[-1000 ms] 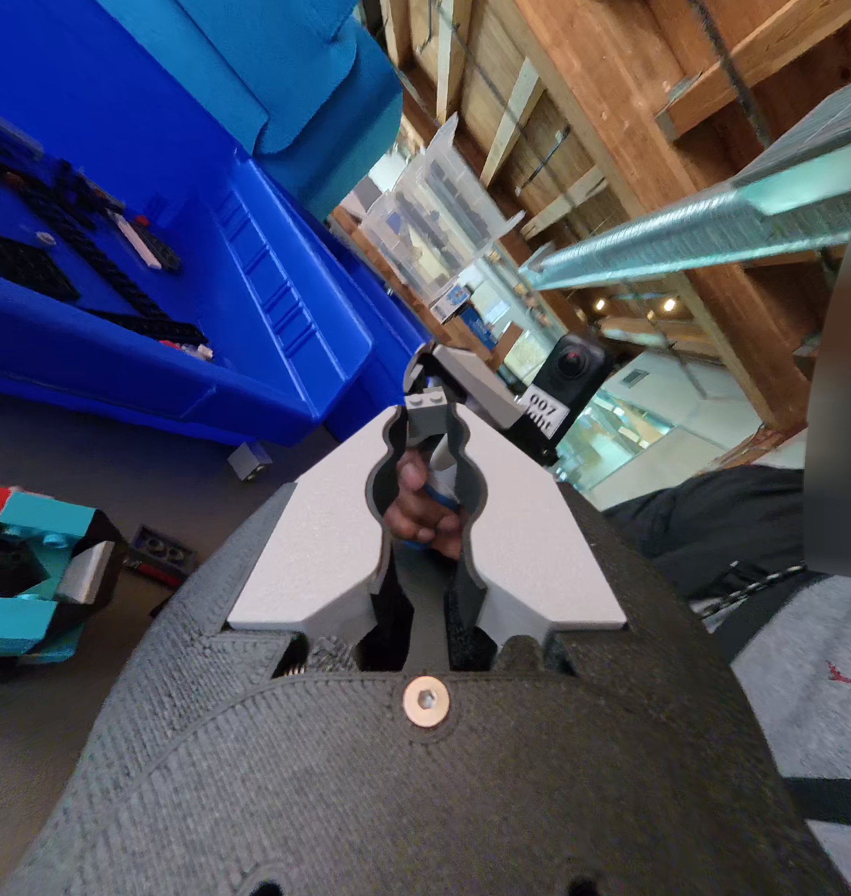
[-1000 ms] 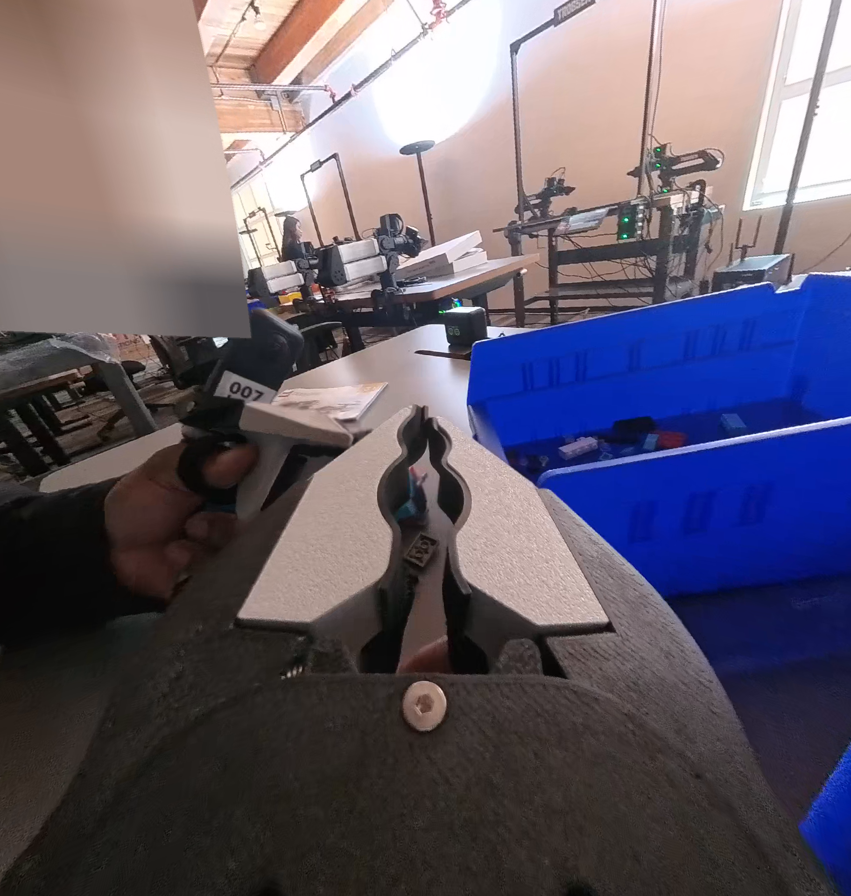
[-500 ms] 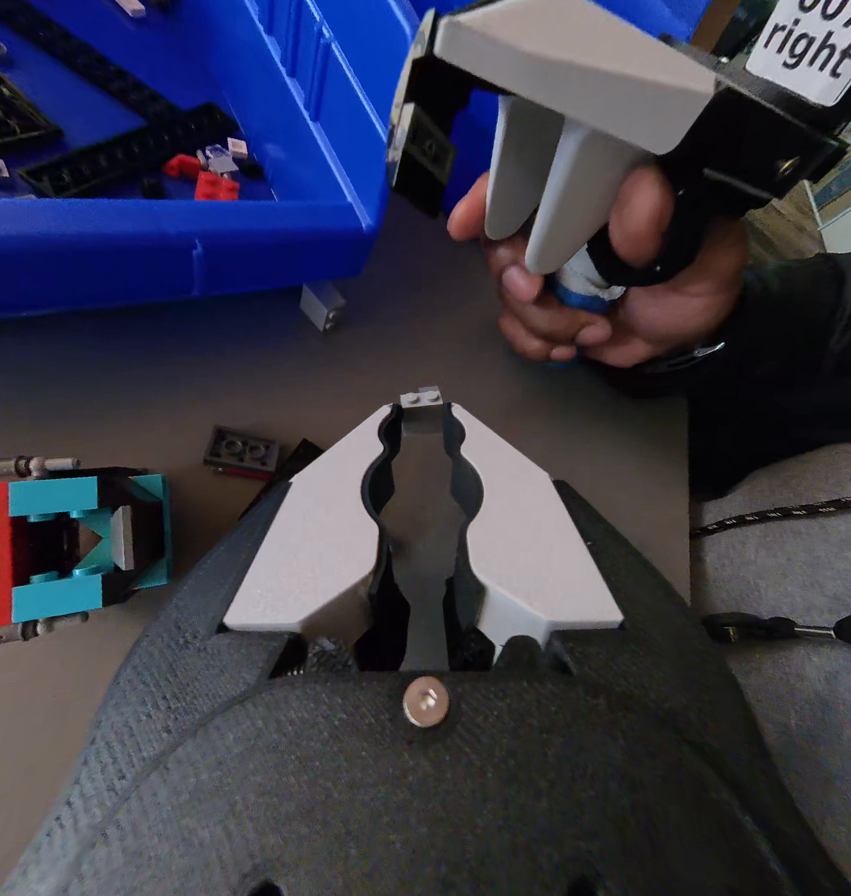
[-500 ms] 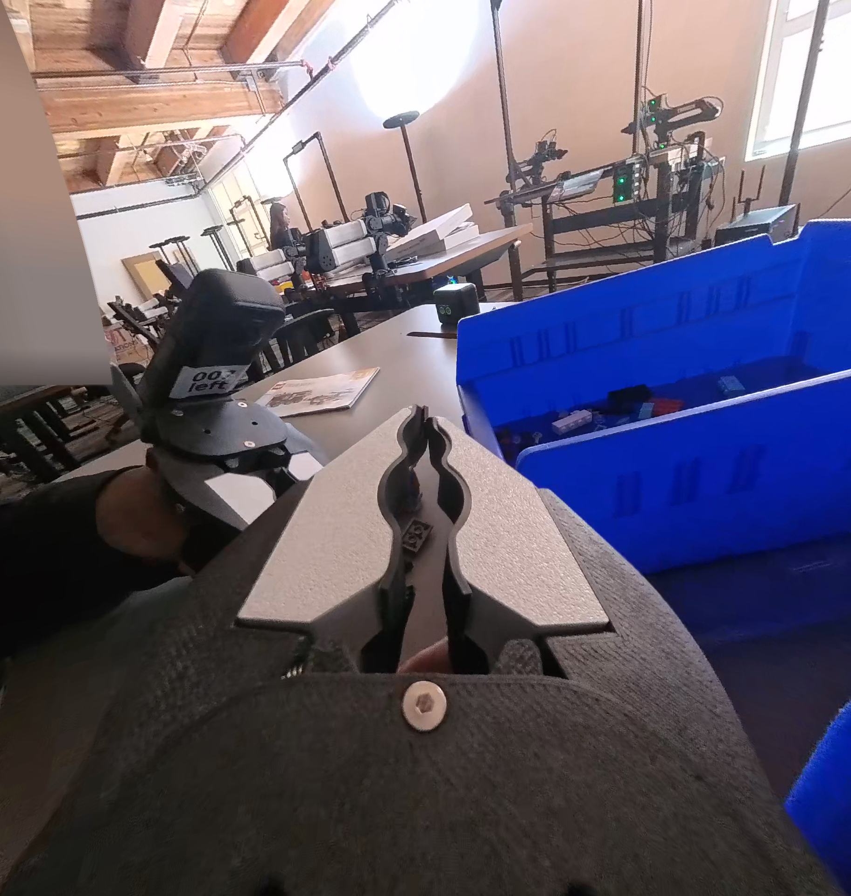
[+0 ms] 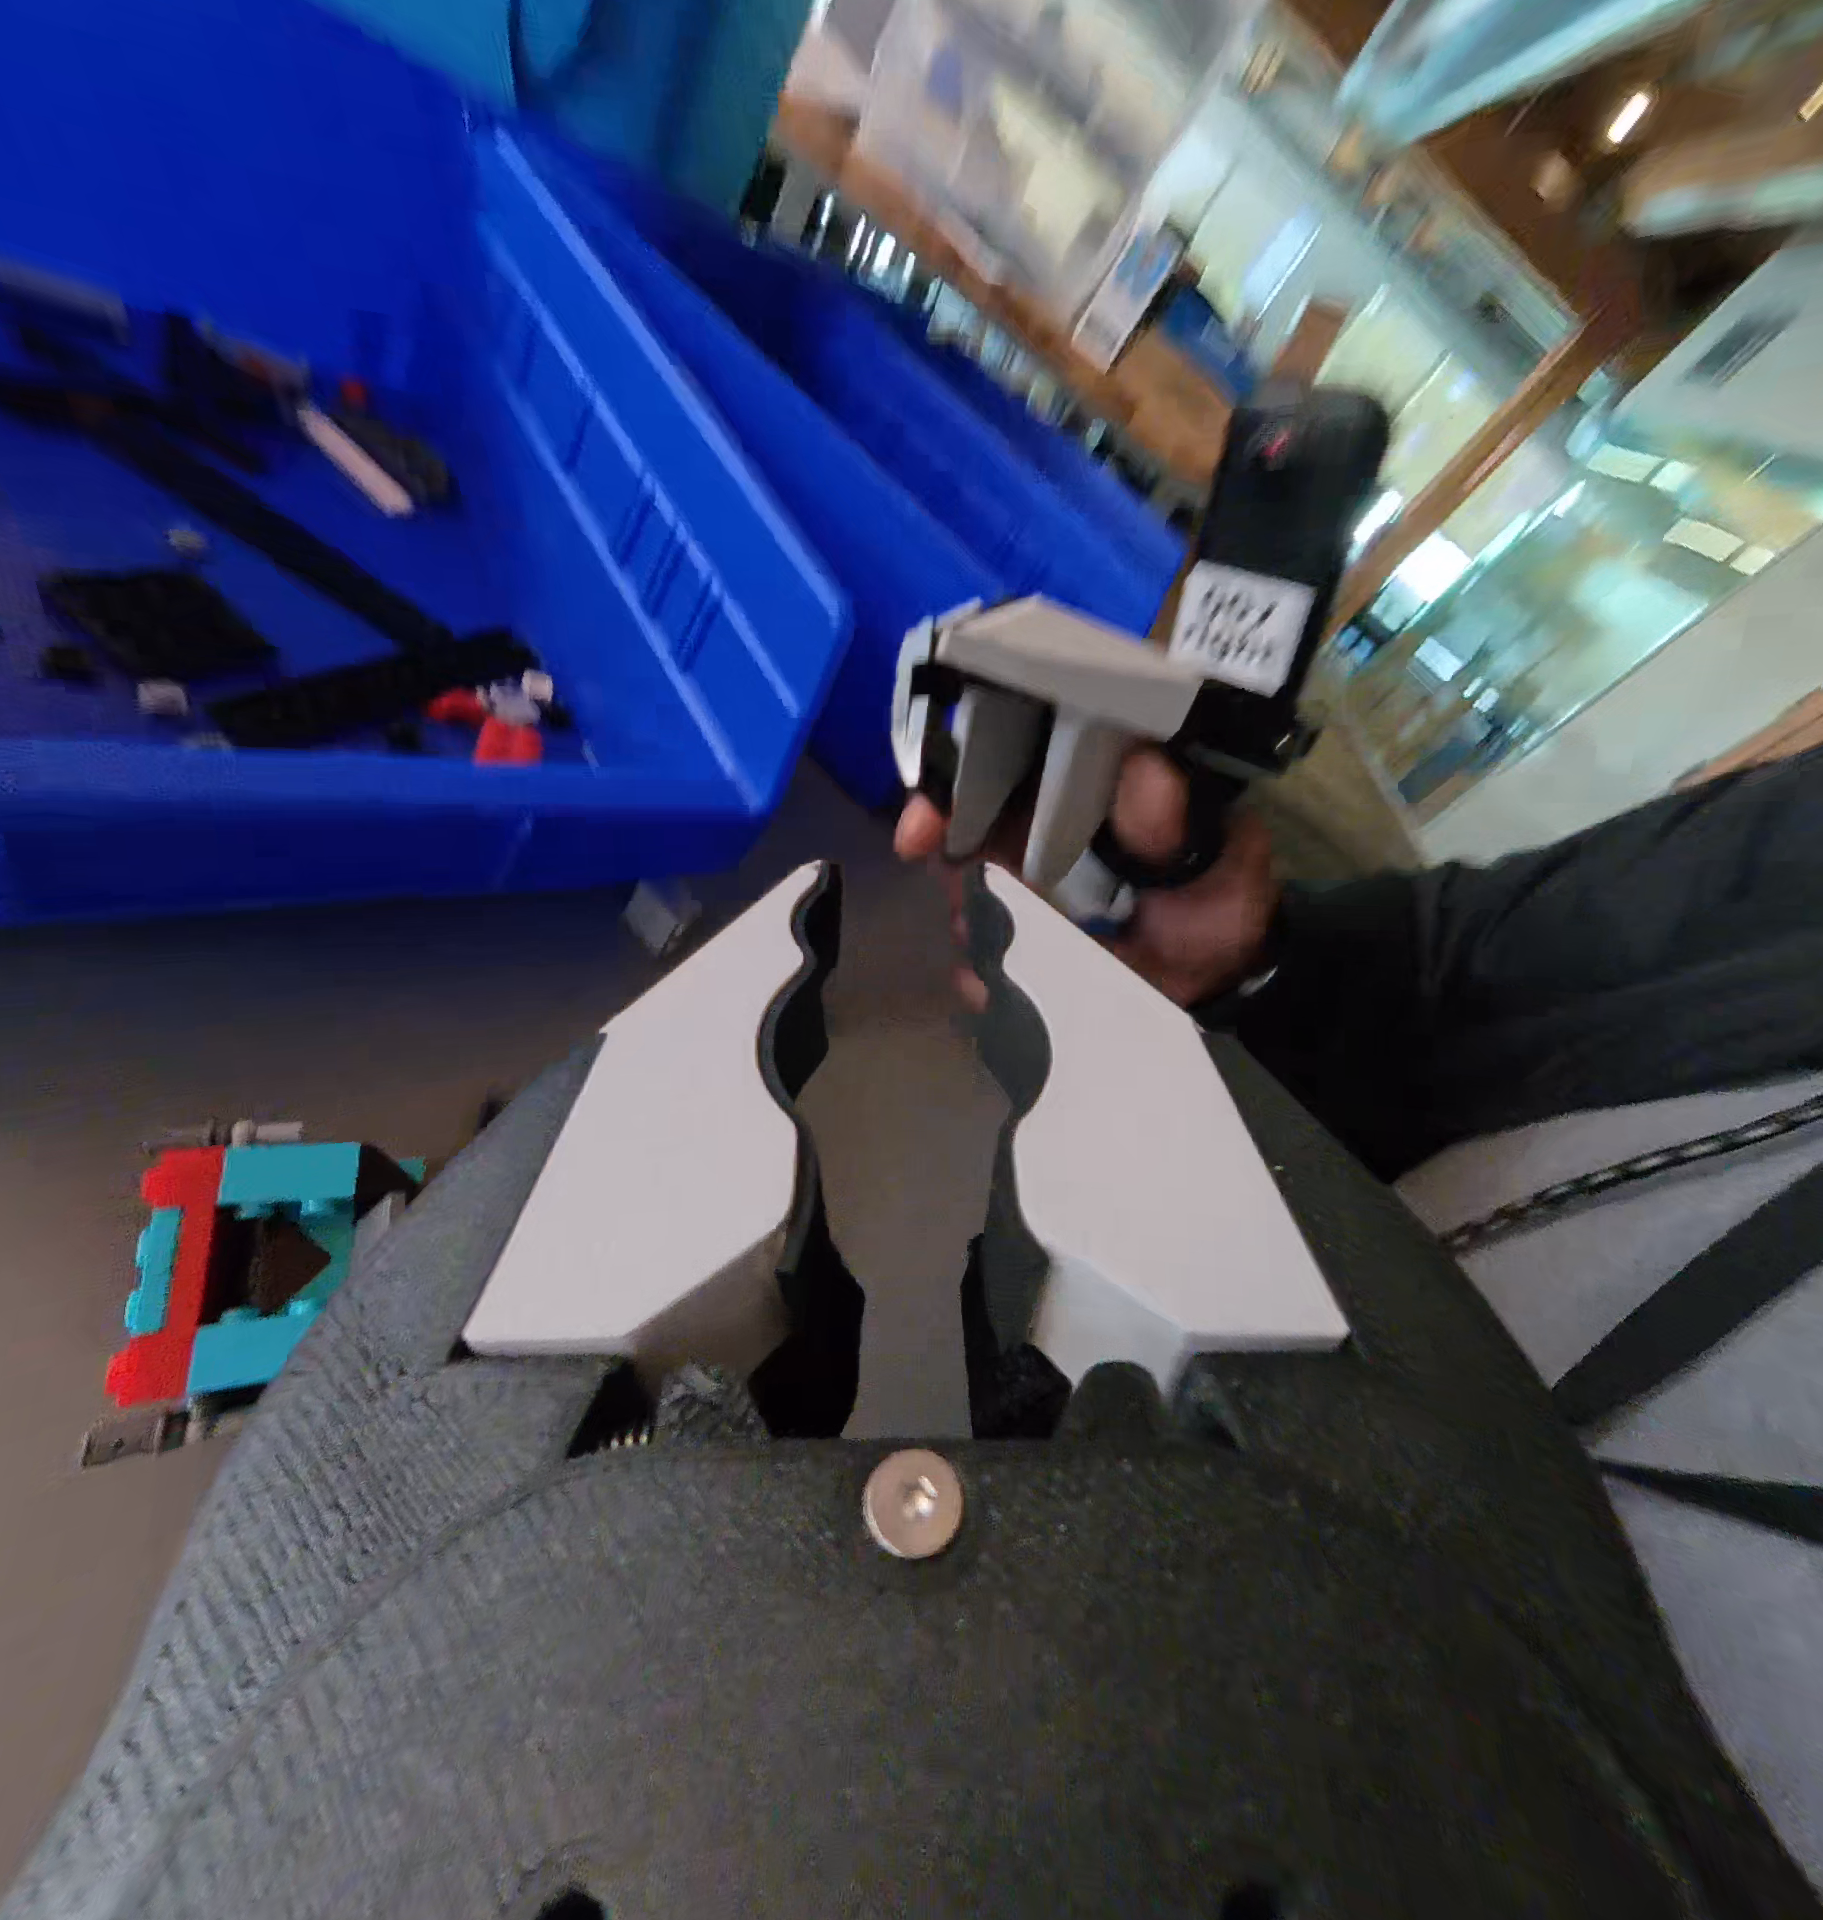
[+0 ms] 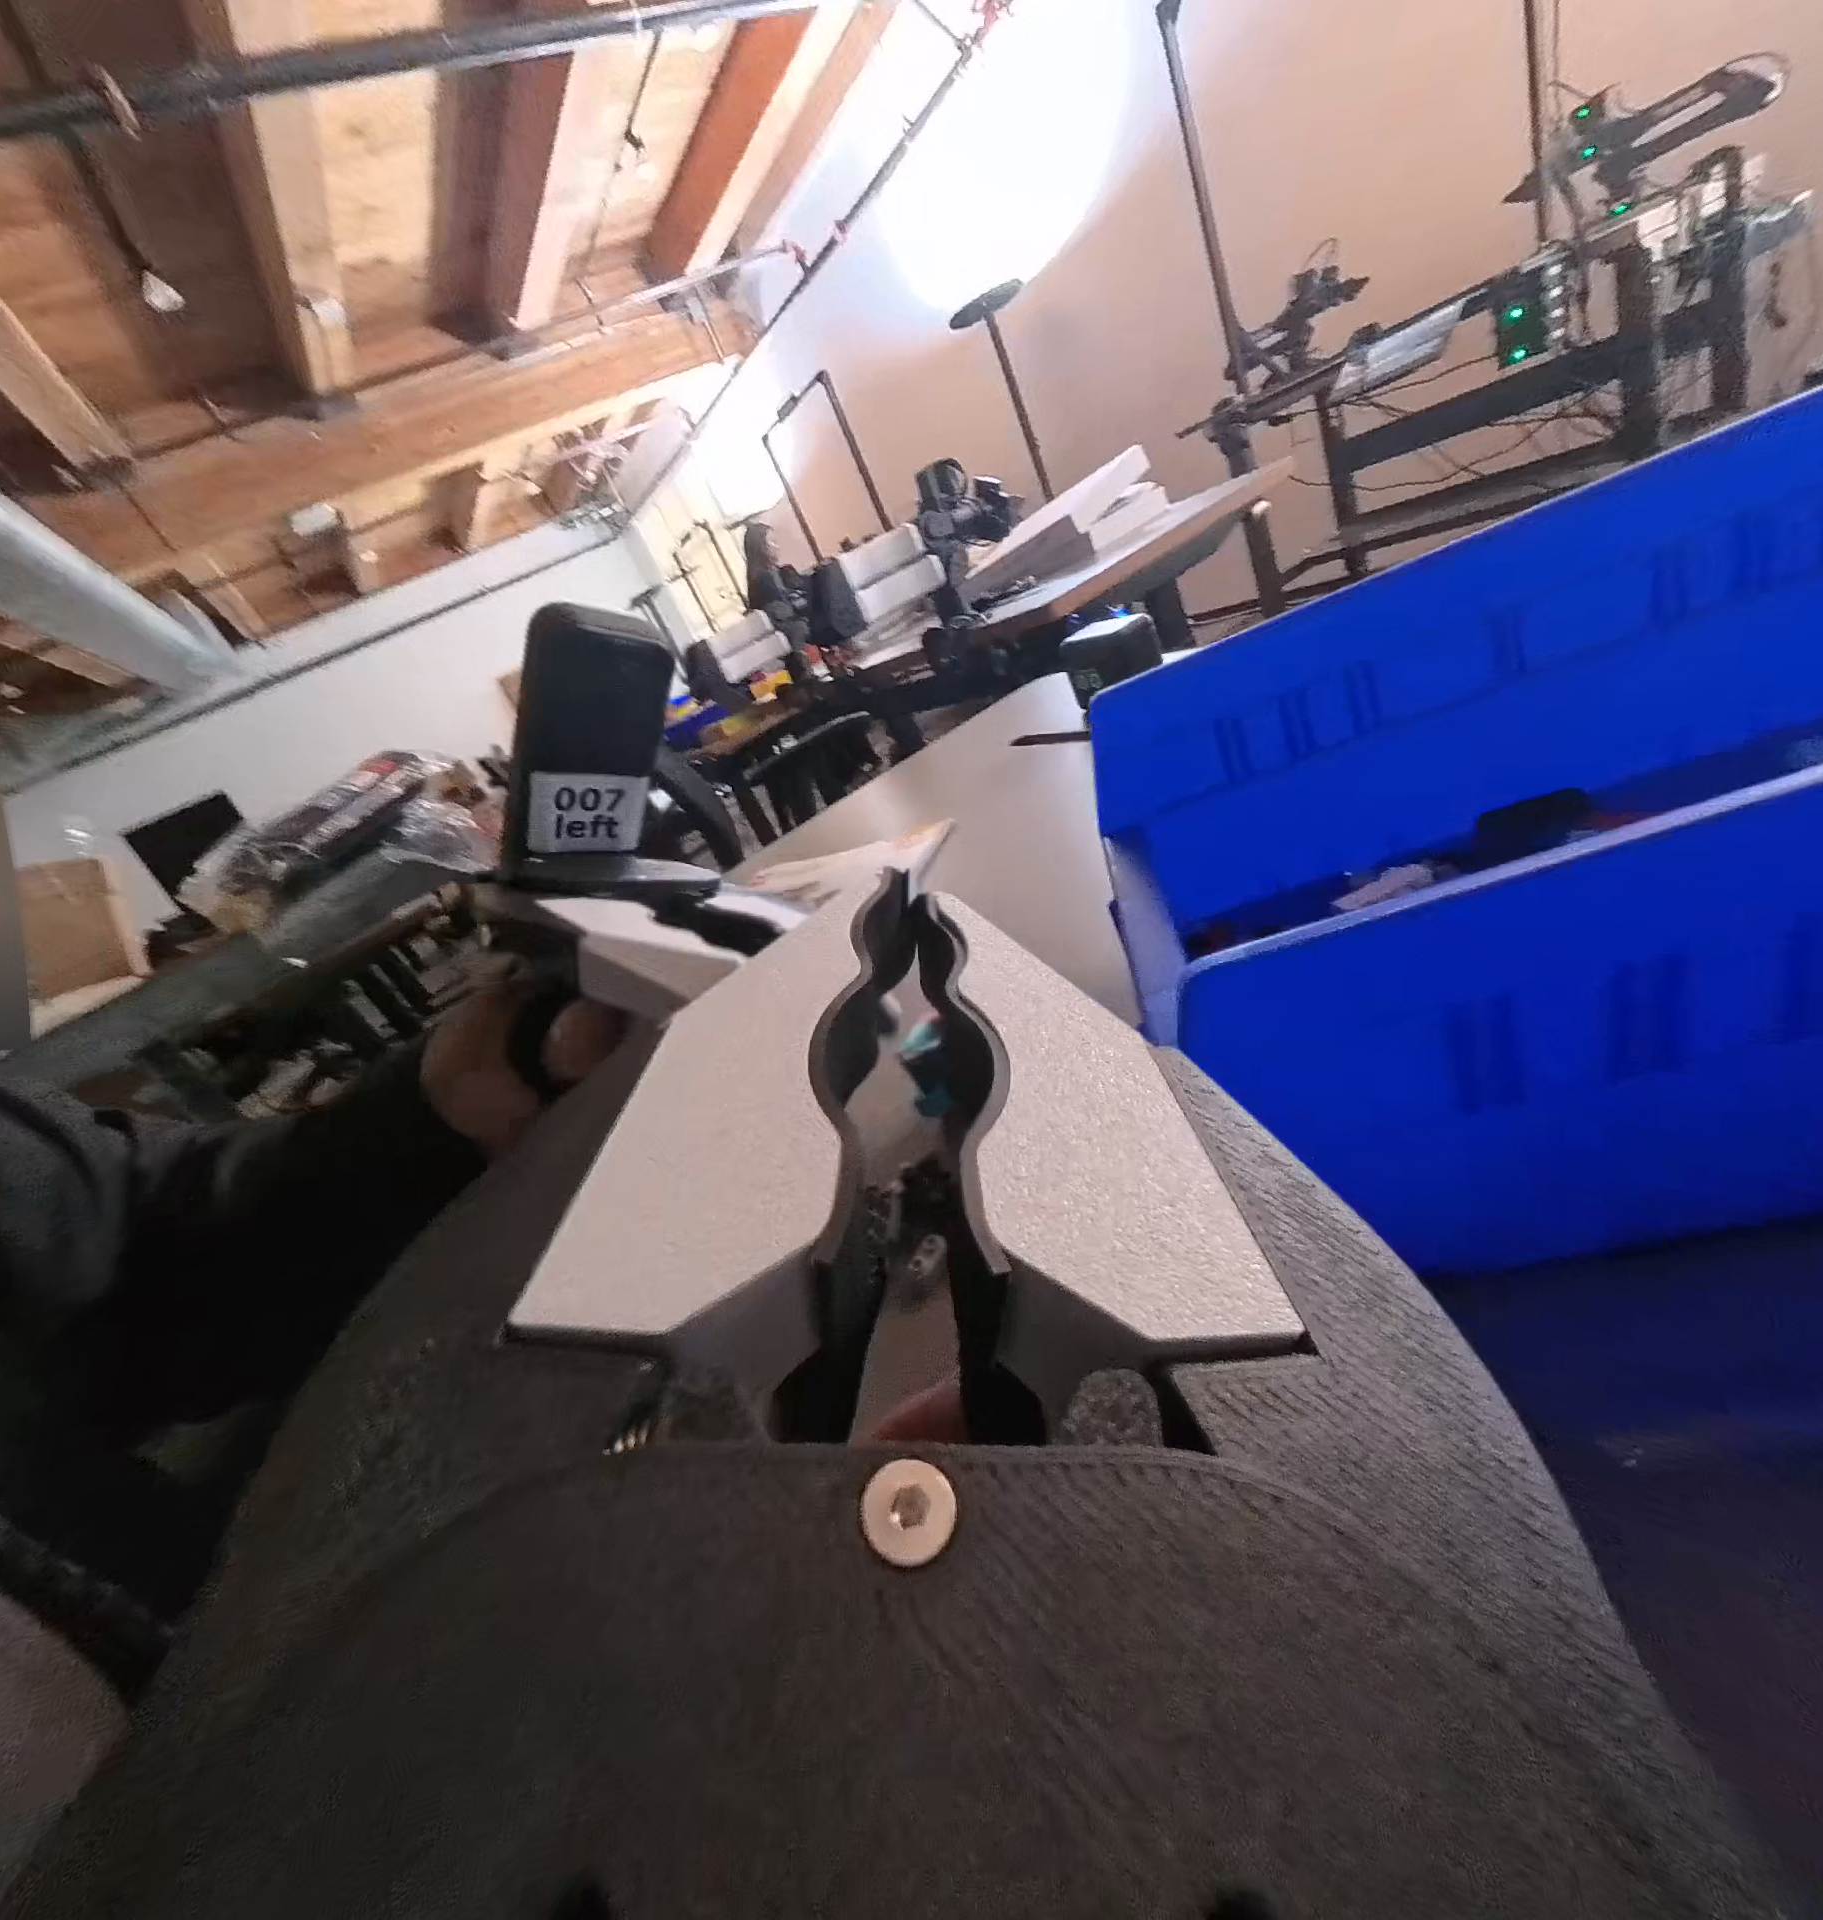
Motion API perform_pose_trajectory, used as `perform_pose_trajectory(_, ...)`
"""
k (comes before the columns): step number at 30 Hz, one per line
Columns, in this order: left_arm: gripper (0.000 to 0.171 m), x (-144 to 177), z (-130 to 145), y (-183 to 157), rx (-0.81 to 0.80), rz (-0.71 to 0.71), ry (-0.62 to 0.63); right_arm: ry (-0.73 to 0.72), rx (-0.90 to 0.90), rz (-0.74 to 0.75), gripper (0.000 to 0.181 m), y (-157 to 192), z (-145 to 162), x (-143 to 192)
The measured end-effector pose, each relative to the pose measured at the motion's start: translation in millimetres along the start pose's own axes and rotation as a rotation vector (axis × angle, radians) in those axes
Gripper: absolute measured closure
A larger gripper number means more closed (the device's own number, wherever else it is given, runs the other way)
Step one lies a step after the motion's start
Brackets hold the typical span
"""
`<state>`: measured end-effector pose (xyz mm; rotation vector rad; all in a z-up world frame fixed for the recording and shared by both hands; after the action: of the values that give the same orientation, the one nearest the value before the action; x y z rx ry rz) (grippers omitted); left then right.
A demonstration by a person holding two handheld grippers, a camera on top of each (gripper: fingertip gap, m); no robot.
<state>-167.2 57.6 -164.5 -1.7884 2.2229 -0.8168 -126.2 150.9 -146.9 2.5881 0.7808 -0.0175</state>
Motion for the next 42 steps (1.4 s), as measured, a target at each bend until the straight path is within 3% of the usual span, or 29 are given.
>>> perform_pose_trajectory(6,0.144,6.8,-14.0,-5.6,0.123,0.139,-0.160,-0.049,-0.147,-0.107,0.179,4.7,-1.7,-1.0)
perform_pose_trajectory(11,0.147,-0.1,-7.3,-9.3,0.118,0.153,-0.152,-0.055,-0.140,-0.129,0.178,9.8,-1.7,-2.1)
perform_pose_trajectory(16,0.166,2.6,-10.8,-12.1,0.085,0.155,-0.194,-0.053,-0.131,-0.127,0.178,10.6,-1.1,-2.3)
perform_pose_trajectory(34,0.167,11.0,-16.0,-3.9,-0.010,0.106,-0.196,0.017,-0.004,-0.104,0.177,11.0,2.0,-1.8)
perform_pose_trajectory(42,0.167,18.1,-23.7,3.0,0.086,0.134,-0.290,0.052,-0.088,-0.124,0.178,13.5,10.1,-7.0)
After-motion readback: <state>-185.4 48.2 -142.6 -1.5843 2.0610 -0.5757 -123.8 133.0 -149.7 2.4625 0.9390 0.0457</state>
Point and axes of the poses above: each gripper's, where its closed fingertips meet, x back along the fingers, z out of its underside, y = z × x across the jaws, the point moved 5 cm from there along x, back along the fingers, and after that the axes turned 3 degrees about -z, right-handed, at the moved point
